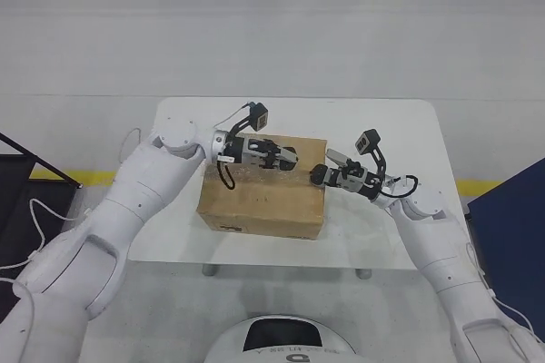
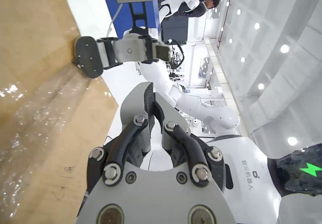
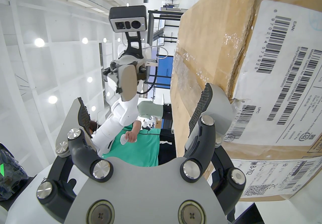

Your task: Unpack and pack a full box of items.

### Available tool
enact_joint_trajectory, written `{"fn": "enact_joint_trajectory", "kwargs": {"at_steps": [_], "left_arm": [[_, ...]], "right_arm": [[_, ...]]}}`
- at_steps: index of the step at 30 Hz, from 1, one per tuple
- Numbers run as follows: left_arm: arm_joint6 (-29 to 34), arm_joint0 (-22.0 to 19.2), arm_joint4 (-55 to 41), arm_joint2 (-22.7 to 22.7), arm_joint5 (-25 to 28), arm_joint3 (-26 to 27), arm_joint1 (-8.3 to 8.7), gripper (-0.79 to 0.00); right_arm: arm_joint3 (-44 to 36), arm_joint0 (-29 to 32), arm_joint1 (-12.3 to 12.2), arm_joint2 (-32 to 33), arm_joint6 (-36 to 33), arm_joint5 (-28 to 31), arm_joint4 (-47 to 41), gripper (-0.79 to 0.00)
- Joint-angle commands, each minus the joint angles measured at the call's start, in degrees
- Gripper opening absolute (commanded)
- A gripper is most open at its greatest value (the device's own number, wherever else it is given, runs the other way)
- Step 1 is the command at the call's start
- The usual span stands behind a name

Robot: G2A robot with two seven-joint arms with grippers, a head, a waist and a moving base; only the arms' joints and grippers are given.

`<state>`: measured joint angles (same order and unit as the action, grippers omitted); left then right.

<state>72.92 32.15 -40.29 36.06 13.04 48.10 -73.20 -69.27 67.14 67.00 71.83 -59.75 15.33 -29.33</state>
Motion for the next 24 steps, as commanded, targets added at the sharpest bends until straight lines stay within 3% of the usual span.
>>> {"fn": "enact_joint_trajectory", "kwargs": {"at_steps": [1,5,9,15,19,24], "left_arm": [[0.4,-2.2,1.3,-0.6,-4.3,-1.2,-0.59,-0.785],[-3.9,-3.1,4.8,-3.4,-4.6,-3.4,-2.76,-0.785],[-8.7,-4.9,12.4,-7.4,-8.4,-2.9,-4.92,-0.785],[-12.8,-5.5,17.4,-9.5,-9.8,-1.1,-6.88,-0.785],[-12.3,-5.3,16.5,-7.3,-8.2,1.8,-6.51,-0.785],[-10.7,-4.3,17.6,-3.3,-10.2,5.4,-4.26,-0.785]], "right_arm": [[0.0,0.0,0.0,0.0,0.0,0.0,0.0,0.000],[0.0,0.0,0.0,0.0,0.0,0.0,0.0,0.000],[0.0,0.0,0.0,0.0,0.0,0.0,0.0,0.000],[0.0,0.0,0.0,0.0,0.0,0.0,0.0,0.000],[0.0,0.0,0.0,0.0,0.0,0.0,0.0,0.000],[0.0,0.0,0.0,0.0,0.0,0.0,0.0,0.000]]}}
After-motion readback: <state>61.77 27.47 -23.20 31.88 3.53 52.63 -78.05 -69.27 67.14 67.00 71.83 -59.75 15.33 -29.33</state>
